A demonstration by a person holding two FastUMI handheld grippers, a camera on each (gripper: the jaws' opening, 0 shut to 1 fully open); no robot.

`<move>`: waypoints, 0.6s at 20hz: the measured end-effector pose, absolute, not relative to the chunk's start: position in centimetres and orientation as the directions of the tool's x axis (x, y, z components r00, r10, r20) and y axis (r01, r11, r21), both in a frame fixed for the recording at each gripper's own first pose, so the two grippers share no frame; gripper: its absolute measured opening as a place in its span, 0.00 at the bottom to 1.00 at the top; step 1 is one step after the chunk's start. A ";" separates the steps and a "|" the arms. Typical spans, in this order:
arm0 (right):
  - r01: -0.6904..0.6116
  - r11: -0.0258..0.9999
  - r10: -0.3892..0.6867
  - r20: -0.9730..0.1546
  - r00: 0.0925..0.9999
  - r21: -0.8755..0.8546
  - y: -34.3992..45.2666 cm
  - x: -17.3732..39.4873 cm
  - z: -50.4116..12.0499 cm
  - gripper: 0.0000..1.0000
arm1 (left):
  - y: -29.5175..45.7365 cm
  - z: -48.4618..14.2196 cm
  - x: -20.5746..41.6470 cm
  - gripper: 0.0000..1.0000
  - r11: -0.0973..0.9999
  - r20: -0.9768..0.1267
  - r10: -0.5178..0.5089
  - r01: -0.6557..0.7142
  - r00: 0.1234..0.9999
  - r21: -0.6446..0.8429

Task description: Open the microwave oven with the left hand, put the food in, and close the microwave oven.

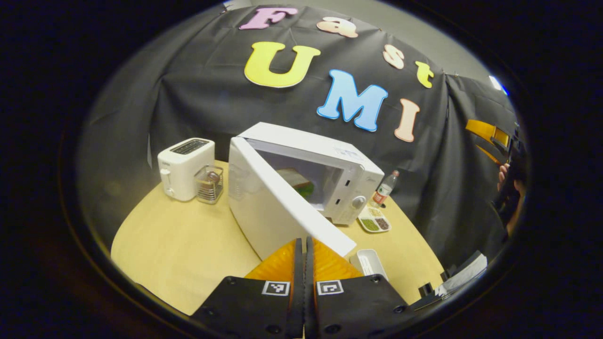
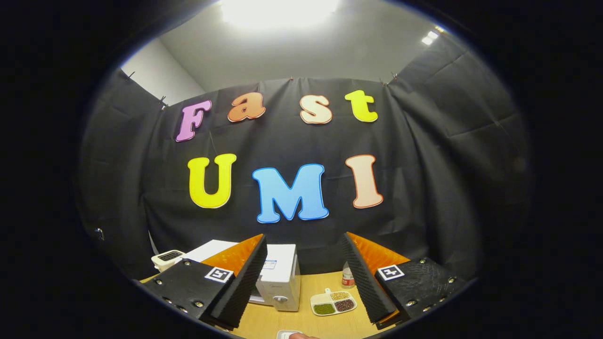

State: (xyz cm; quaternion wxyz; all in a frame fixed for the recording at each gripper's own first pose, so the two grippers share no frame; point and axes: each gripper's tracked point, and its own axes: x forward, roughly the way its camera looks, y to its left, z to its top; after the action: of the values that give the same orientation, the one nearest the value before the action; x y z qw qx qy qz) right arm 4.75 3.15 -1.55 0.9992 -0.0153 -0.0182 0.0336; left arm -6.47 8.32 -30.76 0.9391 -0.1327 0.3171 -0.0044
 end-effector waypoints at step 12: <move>-0.019 0.999 0.018 -0.019 1.000 -0.051 -2.8 8.3 -3.5 0.96 | 0.7 -32.8 3.0 0.09 0.959 -0.589 -0.195 0.026 0.784 -0.283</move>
State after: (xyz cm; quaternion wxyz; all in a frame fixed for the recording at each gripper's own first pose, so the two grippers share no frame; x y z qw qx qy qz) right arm 8.34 -2.84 -3.50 0.9996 -0.0255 0.0090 0.0091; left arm 3.02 0.71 -32.79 0.9354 -0.1309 0.3231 -0.0592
